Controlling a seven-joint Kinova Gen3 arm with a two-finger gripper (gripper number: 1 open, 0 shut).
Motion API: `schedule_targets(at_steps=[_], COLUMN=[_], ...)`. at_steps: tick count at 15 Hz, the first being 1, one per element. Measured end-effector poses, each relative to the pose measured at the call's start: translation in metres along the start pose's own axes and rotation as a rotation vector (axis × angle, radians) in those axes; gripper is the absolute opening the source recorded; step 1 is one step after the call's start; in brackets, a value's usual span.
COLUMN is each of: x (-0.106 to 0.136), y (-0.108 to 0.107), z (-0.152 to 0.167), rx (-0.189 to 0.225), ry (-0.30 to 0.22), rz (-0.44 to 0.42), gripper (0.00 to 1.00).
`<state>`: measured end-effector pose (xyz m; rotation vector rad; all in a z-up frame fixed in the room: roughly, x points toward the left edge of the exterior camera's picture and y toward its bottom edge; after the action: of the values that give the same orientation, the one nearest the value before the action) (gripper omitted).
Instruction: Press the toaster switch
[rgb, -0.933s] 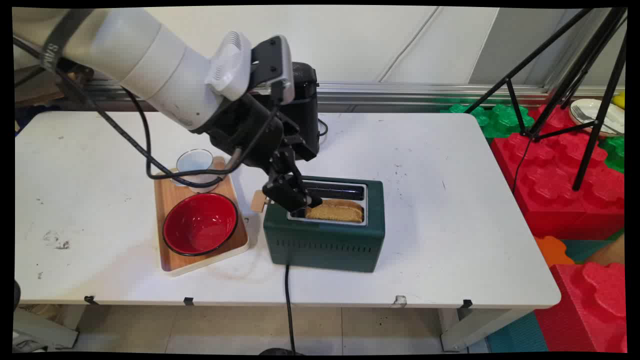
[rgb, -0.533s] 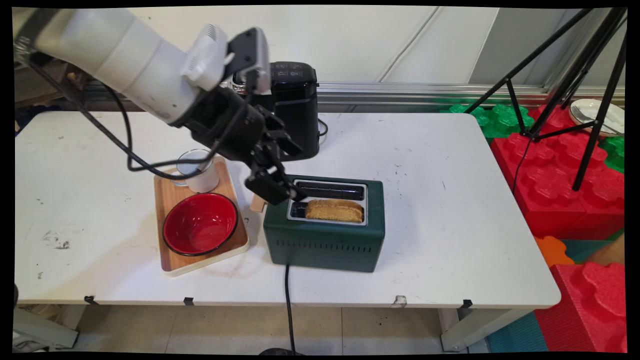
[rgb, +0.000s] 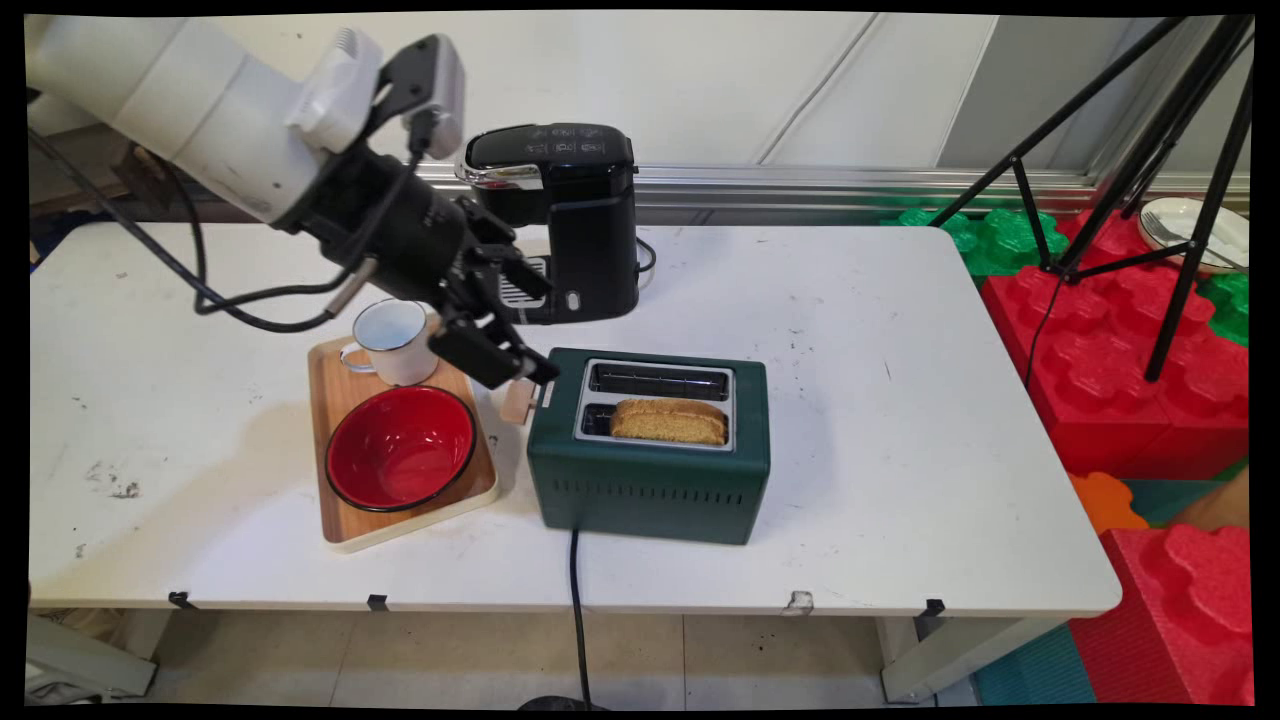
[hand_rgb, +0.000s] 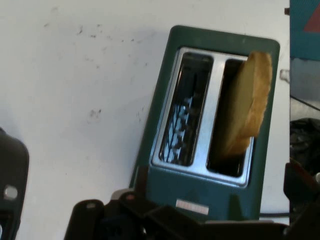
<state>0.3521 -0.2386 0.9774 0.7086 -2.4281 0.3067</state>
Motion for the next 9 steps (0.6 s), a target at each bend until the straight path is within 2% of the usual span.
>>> schedule_targets(at_steps=[9], x=[-0.032], y=[-0.019], z=[-0.019], rx=[-0.031], ry=[-0.017], rz=[0.003], gripper=[1.0])
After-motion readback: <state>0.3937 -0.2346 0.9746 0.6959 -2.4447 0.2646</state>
